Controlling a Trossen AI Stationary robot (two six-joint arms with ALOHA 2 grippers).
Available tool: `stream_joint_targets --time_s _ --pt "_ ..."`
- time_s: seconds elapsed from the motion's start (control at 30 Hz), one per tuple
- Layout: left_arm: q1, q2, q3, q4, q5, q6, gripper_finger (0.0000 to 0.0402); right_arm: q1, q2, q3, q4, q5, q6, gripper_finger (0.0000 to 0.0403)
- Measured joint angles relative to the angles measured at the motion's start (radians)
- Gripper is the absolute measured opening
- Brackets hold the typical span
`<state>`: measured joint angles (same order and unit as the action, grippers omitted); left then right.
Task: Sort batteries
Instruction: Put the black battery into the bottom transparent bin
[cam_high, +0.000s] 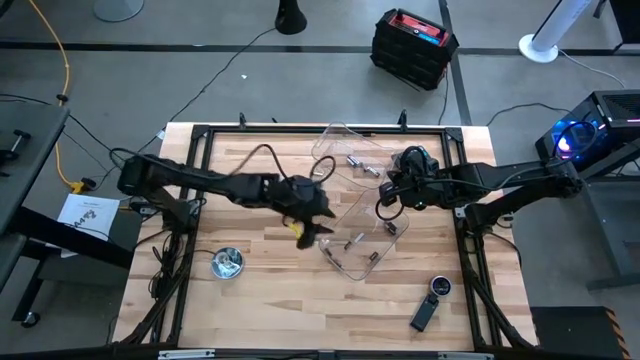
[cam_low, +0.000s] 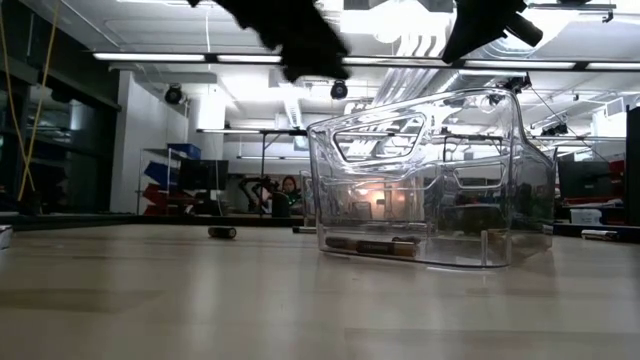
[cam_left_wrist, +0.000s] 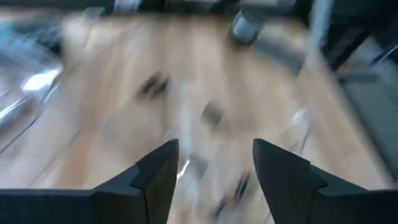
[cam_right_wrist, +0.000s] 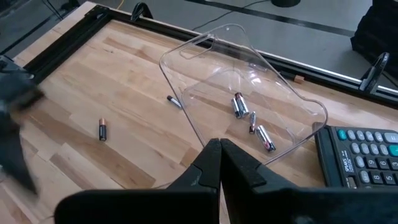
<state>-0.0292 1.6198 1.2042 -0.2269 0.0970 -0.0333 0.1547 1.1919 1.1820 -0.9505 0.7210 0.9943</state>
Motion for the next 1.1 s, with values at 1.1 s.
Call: stream_joint_targets --time_s 1.1 --pt "0.206 0.056 -0.463 -0.115 -0.023 0.459 0.0122 -0.003 0.000 0.000 0.012 0.002 0.082 0.0000"
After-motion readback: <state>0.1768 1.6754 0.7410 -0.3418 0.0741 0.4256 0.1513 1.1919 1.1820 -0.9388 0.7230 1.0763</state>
